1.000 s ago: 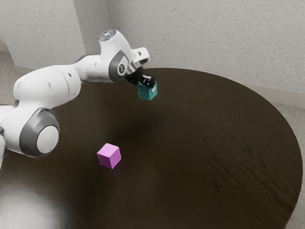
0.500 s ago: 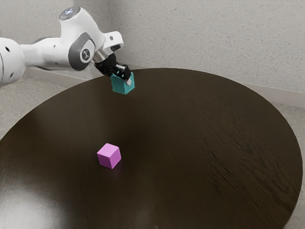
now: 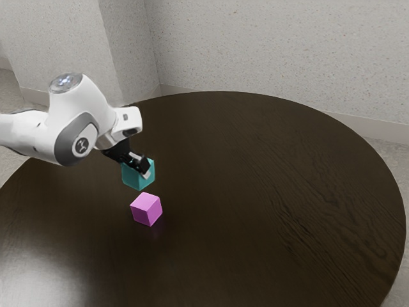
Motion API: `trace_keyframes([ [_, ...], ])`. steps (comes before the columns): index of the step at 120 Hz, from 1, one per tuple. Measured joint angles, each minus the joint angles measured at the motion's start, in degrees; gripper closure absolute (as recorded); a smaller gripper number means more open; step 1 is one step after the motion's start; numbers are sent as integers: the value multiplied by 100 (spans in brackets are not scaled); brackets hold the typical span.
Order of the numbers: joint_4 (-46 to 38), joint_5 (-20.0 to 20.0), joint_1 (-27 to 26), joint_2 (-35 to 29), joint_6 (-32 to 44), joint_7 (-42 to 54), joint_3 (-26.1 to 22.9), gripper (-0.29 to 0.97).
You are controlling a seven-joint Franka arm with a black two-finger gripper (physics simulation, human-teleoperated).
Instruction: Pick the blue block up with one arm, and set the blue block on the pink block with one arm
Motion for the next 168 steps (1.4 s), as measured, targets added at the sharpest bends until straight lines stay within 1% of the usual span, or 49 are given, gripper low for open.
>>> trace_keyframes([
  [12, -296, 0, 28, 32, 199, -3, -53, 33],
  [28, -410, -5, 58, 61, 390, -5, -62, 33],
  [47, -317, -13, 65, 417, 573, 0, -61, 33],
  [78, -120, -4, 88, 681, 690, 15, -41, 33],
  [102, -38, 31, 222, 800, 718, 30, -41, 33],
  [130, 103, 39, 227, 1077, 729, 45, -78, 33],
  [136, 143, 41, 158, 1158, 730, 47, -20, 33],
  [168, 166, 77, 154, 1135, 733, 57, 18, 33],
])
